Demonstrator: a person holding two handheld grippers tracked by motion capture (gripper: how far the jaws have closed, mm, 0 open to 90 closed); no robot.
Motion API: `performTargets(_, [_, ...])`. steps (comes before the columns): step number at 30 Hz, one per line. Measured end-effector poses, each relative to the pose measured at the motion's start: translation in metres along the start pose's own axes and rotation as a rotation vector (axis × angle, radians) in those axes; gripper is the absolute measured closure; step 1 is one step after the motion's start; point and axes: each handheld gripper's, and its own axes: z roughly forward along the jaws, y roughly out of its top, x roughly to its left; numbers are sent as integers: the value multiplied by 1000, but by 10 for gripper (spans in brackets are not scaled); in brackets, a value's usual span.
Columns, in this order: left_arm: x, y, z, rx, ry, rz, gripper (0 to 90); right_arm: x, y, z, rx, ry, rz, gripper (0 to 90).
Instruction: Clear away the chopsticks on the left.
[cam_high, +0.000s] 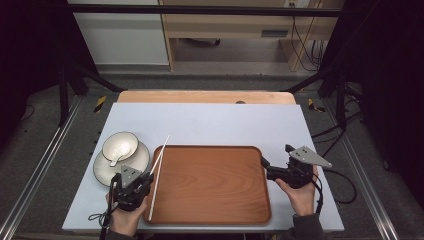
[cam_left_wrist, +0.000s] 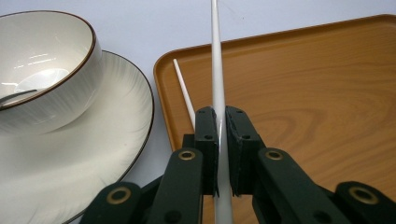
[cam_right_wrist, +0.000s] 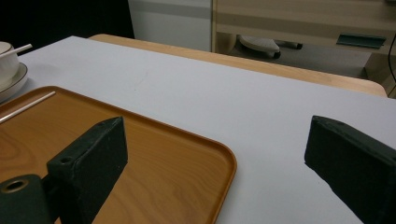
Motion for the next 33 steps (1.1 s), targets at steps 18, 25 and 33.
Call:
performTargets(18, [-13,-13,10,-47,9,-106,837,0,-2,3,9,3,9,62])
performTargets(25, [-19,-29,21,-51,24,-176,837,2,-4,6,25,7,1,62])
performTargets(33, [-22,-38,33,-19,58,-177,836,2,-6,8,33,11,2,62])
